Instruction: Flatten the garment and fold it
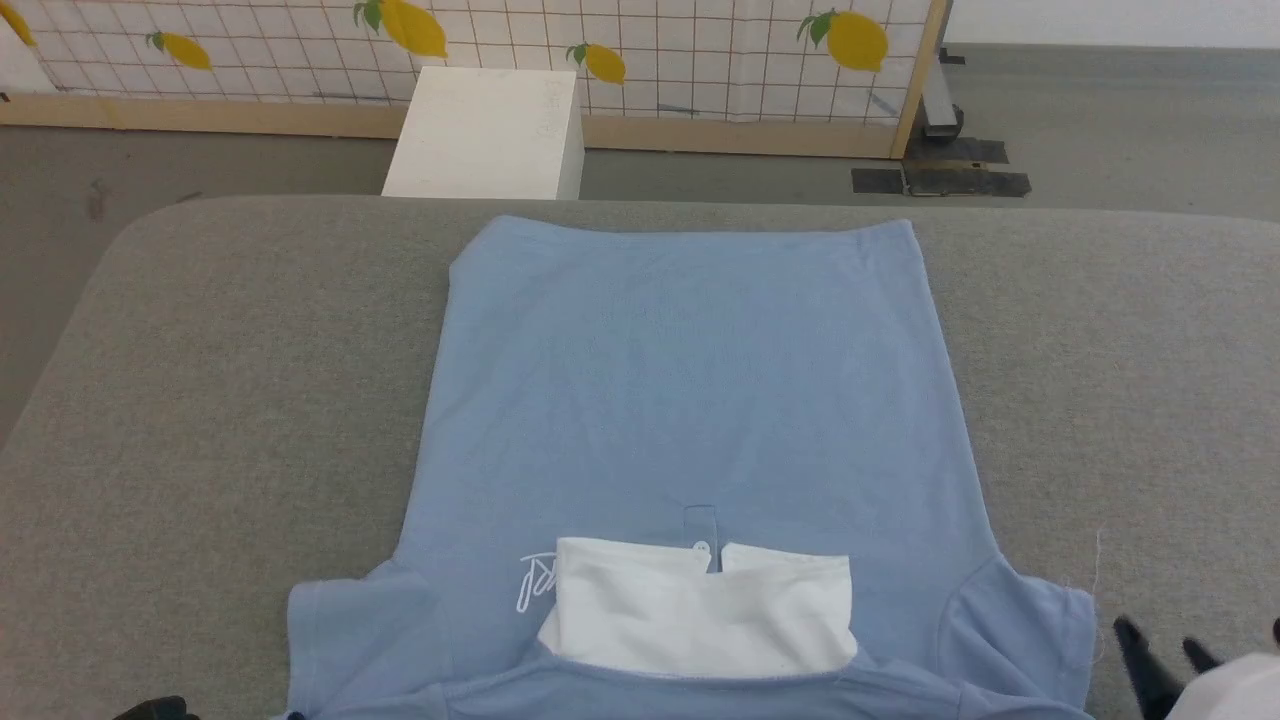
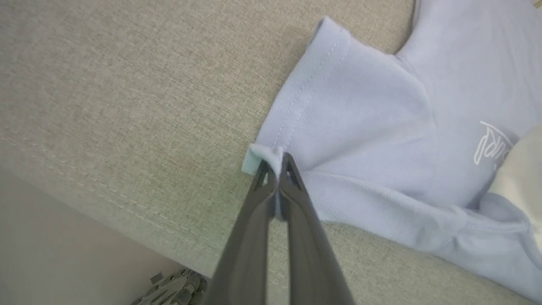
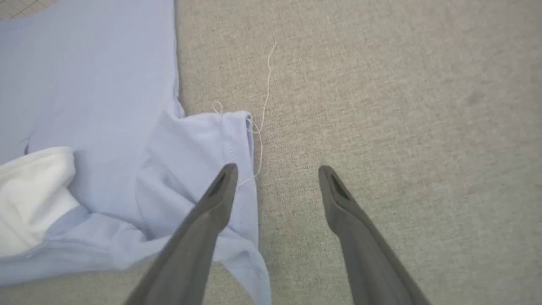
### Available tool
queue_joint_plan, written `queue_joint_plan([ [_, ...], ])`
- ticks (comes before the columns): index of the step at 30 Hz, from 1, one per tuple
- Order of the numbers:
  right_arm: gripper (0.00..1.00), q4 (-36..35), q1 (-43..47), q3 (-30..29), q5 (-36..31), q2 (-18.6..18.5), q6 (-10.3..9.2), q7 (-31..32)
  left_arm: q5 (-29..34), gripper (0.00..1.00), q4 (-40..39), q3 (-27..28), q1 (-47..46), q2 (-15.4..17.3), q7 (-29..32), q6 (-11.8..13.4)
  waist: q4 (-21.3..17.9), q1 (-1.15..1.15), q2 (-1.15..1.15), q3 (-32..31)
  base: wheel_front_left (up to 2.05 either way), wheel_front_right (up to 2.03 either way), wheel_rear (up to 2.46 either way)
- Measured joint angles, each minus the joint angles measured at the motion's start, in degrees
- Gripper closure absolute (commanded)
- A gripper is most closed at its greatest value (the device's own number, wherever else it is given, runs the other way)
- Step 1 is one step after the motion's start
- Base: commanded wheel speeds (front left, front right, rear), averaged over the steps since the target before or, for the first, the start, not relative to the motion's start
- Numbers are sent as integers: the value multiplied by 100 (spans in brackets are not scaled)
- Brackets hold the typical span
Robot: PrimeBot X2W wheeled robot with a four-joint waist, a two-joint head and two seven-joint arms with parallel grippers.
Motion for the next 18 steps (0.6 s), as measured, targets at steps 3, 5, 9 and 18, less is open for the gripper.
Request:
queue_joint_plan([
  [3, 0, -234, -388, -29, -244, -3, 1, -619, 26, 100, -34, -18, -7, -3, -16, -7, 78, 0, 0, -7, 0, 0, 0],
  [5, 0, -248, -715, -14, -293, -1, 1, -1059, 23, 100, -60, -11, -29, -32, -41, -49, 129, 0, 0, 13, 0, 0, 0],
  [9, 0, 13, -1608, 91, -678, -3, 1, -1814, 40, 100, -134, -35, -181, -76, -66, -104, 220, 0, 0, 165, 0, 0, 0],
  [18, 0, 1623, -4063, 383, -890, -681, 1, -2117, 122, 100, -167, -87, -938, -300, -241, -307, 495, 1, 0, 896, 0, 0, 0],
])
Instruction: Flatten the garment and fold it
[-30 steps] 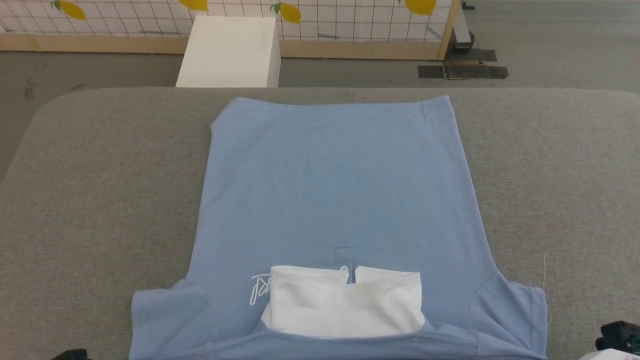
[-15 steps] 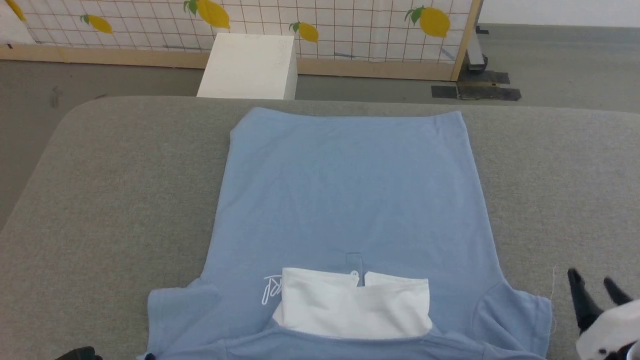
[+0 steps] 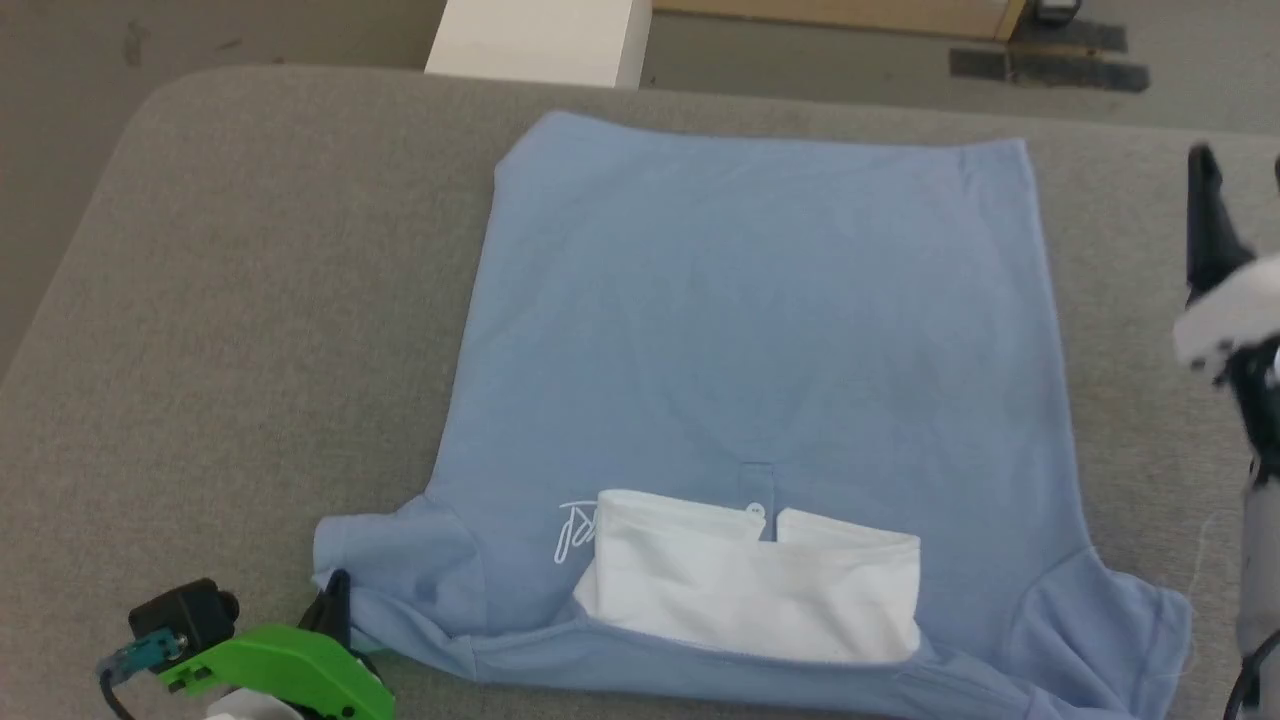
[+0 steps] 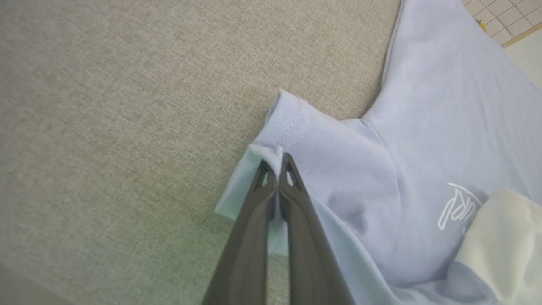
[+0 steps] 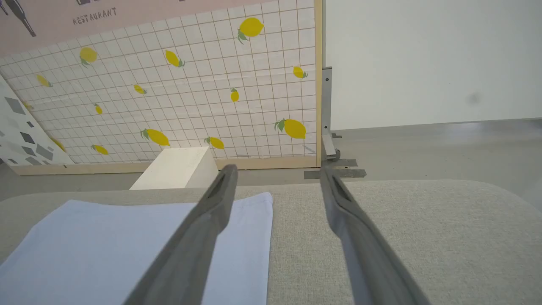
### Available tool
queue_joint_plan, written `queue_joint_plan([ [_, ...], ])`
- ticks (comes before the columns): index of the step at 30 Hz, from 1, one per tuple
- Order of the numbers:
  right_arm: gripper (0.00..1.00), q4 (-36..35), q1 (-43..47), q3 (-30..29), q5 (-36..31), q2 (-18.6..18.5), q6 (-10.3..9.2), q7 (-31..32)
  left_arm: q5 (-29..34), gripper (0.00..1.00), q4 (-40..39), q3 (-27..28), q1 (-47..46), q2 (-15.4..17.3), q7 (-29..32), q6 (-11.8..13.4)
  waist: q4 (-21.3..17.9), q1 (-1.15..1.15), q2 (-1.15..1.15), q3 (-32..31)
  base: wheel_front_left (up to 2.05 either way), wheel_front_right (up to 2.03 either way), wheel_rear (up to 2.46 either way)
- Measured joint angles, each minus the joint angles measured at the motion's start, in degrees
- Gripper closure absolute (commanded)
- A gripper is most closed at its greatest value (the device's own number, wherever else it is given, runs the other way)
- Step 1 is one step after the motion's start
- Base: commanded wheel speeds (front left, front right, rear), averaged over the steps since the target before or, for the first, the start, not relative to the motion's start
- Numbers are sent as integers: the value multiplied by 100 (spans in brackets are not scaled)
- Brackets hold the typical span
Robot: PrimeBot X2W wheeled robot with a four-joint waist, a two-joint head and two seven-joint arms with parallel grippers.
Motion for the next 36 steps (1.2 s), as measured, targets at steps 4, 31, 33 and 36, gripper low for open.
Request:
queue_joint_plan([
  [4, 0, 661, -1011, 83, -168, -274, 0, 200, 59, 100, -14, -78, -272, -93, -79, -99, 147, 0, 0, 413, 0, 0, 0],
  [31, 100, 1273, -3100, -726, -1822, -582, -2, 4292, 257, 100, 131, -400, -1199, -679, -599, -842, 1264, 0, 0, 2285, 0, 0, 0],
  [33, 100, 1048, -2808, -728, -1650, -477, -2, 3863, 258, 100, 189, -410, -1213, -689, -600, -848, 1268, 0, 0, 2221, 0, 0, 0],
  [36, 100, 722, -2257, -681, -1225, -338, -2, 2914, 257, 100, 282, -412, -1218, -697, -600, -848, 1255, 1, 0, 2076, 0, 0, 0],
])
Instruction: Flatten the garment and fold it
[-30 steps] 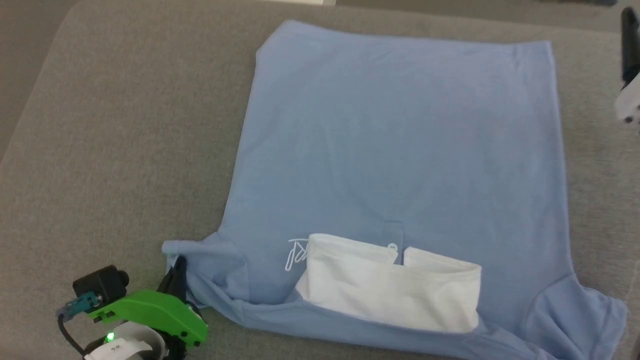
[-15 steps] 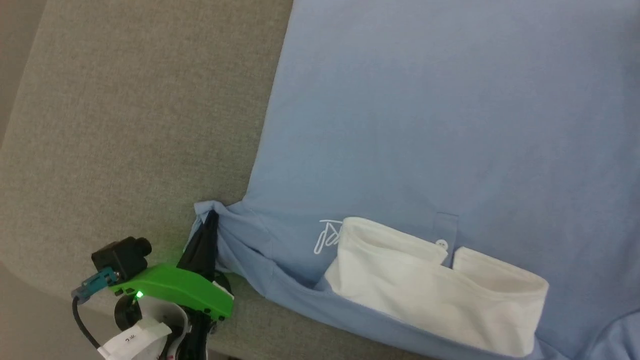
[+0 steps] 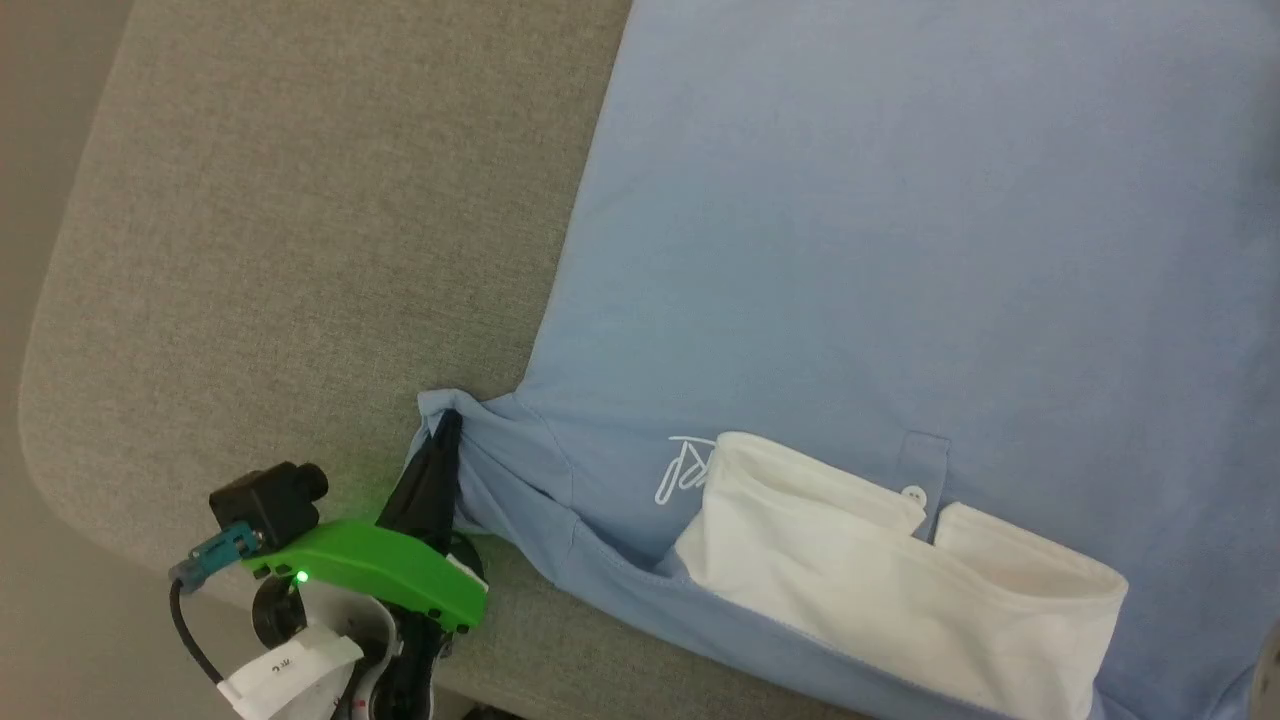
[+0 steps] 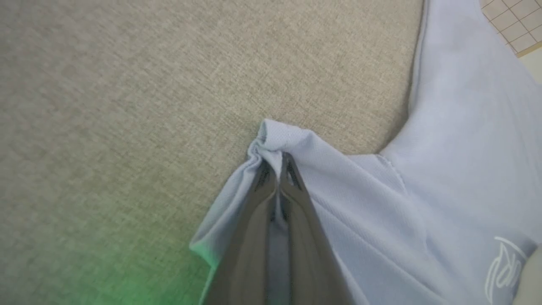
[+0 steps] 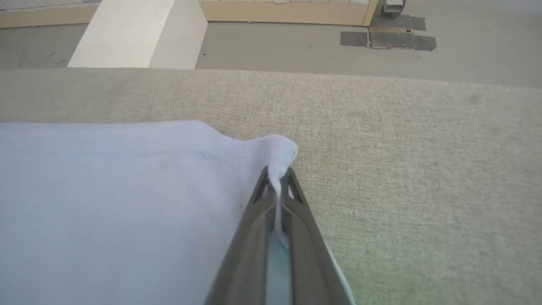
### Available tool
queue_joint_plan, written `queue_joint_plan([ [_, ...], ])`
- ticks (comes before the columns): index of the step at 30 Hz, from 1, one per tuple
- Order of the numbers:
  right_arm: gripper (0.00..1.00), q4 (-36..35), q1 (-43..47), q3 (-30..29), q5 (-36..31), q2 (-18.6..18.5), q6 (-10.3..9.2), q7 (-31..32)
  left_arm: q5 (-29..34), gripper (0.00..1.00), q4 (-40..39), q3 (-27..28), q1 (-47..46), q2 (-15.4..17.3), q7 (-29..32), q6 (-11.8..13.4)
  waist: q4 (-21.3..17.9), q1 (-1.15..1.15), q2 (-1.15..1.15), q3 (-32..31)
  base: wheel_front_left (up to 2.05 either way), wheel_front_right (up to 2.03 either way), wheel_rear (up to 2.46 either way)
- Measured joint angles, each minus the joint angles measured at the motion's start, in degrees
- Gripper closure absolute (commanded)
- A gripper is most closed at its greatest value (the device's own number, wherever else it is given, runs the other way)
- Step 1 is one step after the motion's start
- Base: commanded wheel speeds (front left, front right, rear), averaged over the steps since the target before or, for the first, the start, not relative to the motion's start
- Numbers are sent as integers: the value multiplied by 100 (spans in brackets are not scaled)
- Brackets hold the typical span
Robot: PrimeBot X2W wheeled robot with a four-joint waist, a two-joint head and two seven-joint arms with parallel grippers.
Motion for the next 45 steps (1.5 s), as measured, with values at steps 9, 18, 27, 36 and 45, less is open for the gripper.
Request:
queue_joint_plan([
  [9, 100, -1098, 2051, 78, 737, 148, 1, -2385, -24, 100, 299, 137, 445, 300, 115, 215, -203, 0, 0, -801, 0, 0, 0],
  [18, 100, -1828, 4007, -798, 617, 461, 2, -1817, -181, 100, 124, 198, 1233, 579, 324, 528, -676, -1, 0, -1793, 0, 0, 0],
  [27, 100, -2070, 5139, -1294, 772, 965, 2, 198, -221, 100, -136, 231, 1411, 725, 420, 677, -1276, -1, 0, -2301, 0, 0, 0],
  [36, 29, -1772, 5508, -1408, 1295, 1004, 1, 1028, -221, 100, -203, 192, 1430, 740, 466, 690, -1475, -1, 0, -2518, 0, 0, 0],
  [45, 0, -2249, 4967, -664, 1028, 1000, 1, -1004, -221, 100, -191, 148, 1425, 730, 464, 681, -1299, -1, 0, -2508, 0, 0, 0],
])
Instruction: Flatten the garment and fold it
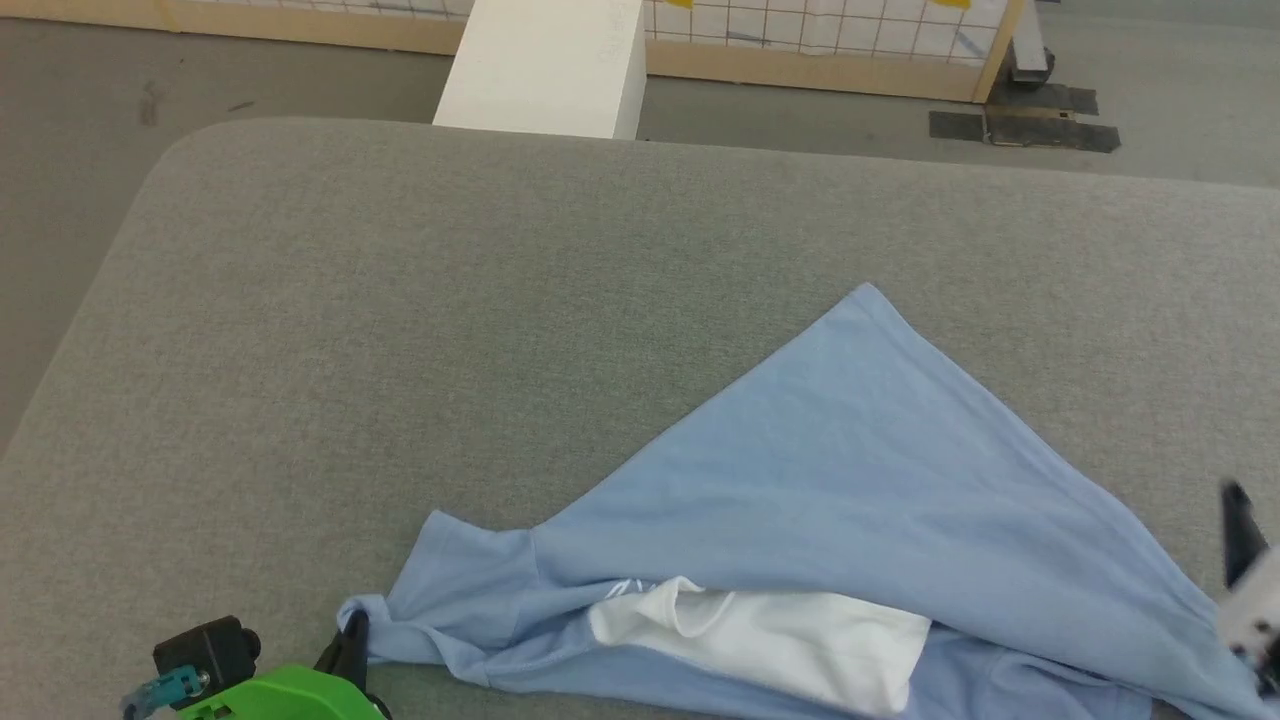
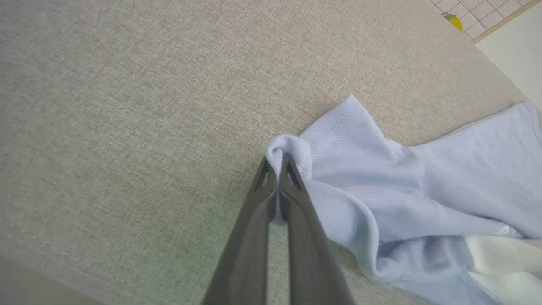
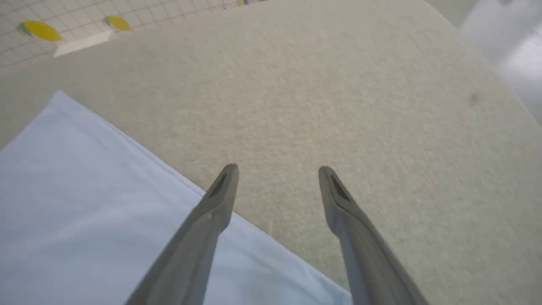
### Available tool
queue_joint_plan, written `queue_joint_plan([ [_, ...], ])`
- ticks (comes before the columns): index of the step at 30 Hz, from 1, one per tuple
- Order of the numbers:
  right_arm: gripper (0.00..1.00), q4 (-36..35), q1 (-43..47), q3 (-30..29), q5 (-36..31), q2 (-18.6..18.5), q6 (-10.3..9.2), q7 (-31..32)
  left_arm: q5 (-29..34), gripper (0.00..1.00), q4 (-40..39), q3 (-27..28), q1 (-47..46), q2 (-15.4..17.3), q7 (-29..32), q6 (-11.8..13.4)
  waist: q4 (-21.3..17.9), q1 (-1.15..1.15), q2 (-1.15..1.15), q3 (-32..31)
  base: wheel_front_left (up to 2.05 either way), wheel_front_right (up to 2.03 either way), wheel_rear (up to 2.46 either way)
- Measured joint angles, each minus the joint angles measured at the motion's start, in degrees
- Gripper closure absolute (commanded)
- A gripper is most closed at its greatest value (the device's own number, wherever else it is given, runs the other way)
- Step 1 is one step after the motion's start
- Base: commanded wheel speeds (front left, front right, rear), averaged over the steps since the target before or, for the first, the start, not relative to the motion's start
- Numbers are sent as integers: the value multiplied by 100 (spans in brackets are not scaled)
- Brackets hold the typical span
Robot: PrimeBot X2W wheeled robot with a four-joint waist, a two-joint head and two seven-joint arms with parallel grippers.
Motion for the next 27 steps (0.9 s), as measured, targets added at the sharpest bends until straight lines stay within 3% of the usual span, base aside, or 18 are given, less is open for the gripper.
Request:
queue_joint_plan([
  [8, 0, 294, -1139, 2061, -13, -460, 0, -1890, 0, 100, 36, -65, -94, -90, -5, -34, 193, 0, 0, 183, 0, 0, 0],
  [13, 0, 1411, -2015, 2906, 46, -777, 2, -2216, 1, 100, 119, -119, -281, -172, -25, -129, 353, 0, 0, 384, 0, 0, 0],
  [16, 0, 2126, -2551, 3085, 27, -861, 2, -1975, 3, 100, 166, -155, -426, -243, -49, -178, 475, 0, 0, 510, 0, 0, 0],
  [21, 0, 3149, -3381, 3140, -243, -903, 2, -992, 3, 100, 322, -209, -615, -368, -103, -286, 710, 0, 0, 735, 0, 0, 0],
  [27, 0, 3802, -4006, 2952, -613, -853, 2, 243, 4, 100, 508, -279, -736, -487, -153, -414, 988, 1, 0, 955, 0, 0, 0],
])
